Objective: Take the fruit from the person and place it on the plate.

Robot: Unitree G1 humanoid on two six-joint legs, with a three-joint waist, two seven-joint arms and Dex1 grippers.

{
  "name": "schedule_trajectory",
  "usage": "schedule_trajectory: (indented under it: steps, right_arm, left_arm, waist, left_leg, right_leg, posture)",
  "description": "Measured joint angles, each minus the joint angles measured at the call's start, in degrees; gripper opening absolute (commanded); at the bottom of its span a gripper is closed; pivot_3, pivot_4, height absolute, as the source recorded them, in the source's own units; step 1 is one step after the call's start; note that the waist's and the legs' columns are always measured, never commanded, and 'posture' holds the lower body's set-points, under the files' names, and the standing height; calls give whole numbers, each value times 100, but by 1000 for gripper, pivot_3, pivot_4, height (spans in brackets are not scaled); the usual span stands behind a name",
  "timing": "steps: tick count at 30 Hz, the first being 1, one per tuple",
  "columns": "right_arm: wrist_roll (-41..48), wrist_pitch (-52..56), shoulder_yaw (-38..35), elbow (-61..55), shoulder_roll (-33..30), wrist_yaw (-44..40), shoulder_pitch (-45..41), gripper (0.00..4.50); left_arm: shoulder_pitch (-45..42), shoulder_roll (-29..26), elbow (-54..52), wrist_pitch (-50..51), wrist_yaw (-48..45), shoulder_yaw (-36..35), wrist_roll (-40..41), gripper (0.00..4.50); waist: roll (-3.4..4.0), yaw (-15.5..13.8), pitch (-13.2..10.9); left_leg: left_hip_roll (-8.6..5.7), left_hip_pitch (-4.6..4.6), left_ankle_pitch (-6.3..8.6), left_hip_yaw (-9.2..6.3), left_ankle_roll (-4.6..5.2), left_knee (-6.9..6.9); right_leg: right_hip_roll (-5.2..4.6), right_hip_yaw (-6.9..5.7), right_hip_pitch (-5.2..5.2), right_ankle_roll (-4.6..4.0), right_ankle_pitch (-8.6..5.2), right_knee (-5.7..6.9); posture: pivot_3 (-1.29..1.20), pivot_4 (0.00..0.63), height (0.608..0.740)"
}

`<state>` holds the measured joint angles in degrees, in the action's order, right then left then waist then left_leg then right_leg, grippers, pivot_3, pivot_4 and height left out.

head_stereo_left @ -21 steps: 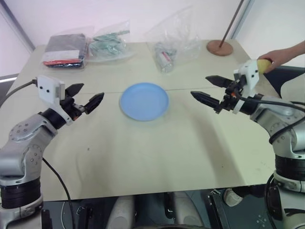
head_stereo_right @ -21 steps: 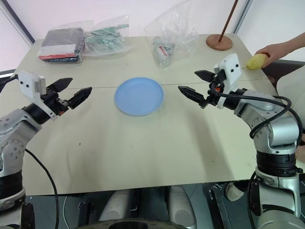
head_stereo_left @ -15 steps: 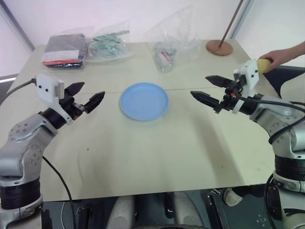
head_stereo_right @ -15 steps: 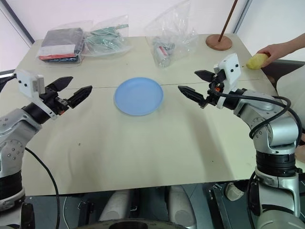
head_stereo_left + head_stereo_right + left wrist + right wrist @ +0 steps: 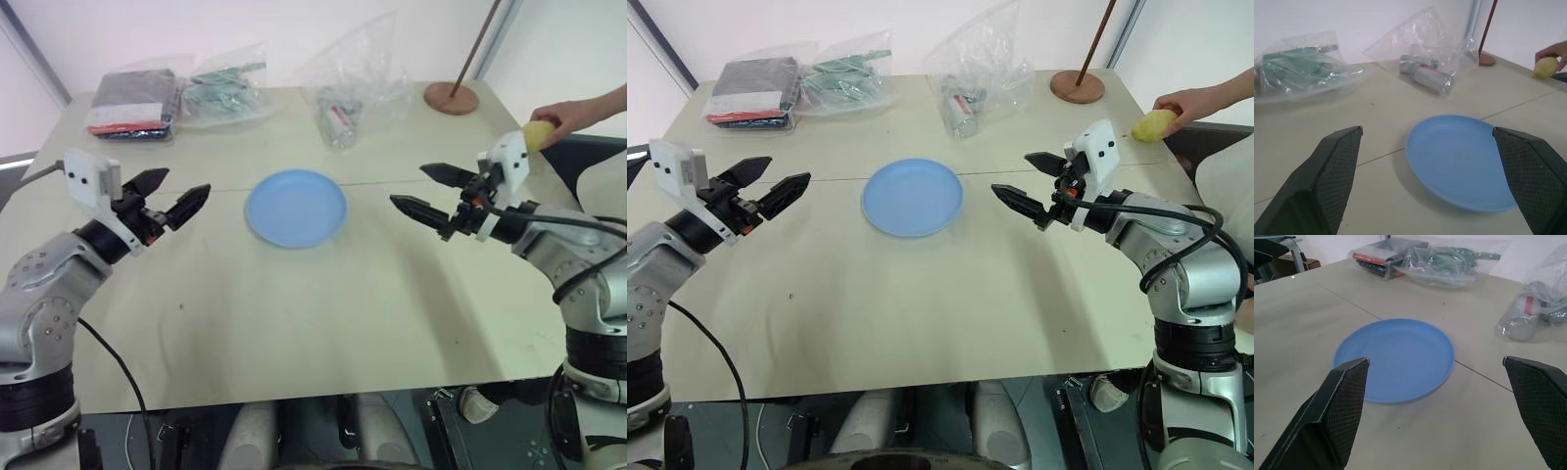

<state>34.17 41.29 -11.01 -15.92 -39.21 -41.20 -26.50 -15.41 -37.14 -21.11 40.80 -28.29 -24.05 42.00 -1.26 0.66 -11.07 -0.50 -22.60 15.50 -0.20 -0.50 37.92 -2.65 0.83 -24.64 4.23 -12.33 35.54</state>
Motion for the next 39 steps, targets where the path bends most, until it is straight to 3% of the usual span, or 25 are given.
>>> schedule_trajectory:
  steps: [27,39]
  right_arm:
    - [106,36,-2,-178,1,226,90,4484]
    - [318,229,-2,-366,281,685,52,4484]
  left_arm:
    - [-4,-6,0,40,28,53,65,4452]
    - [-29,3,1,34,95,132,70,4452]
  waist:
    - [0,0,0]
    - [0,0,0]
  left_leg:
    - [0,0,0,1,0,0]
    - [0,0,0,0,0,0]
  right_leg:
    - [1,0,0,1,0,0]
    - [1,0,0,3,2,1]
  posture:
    - [0,150,740]
    - [0,150,740]
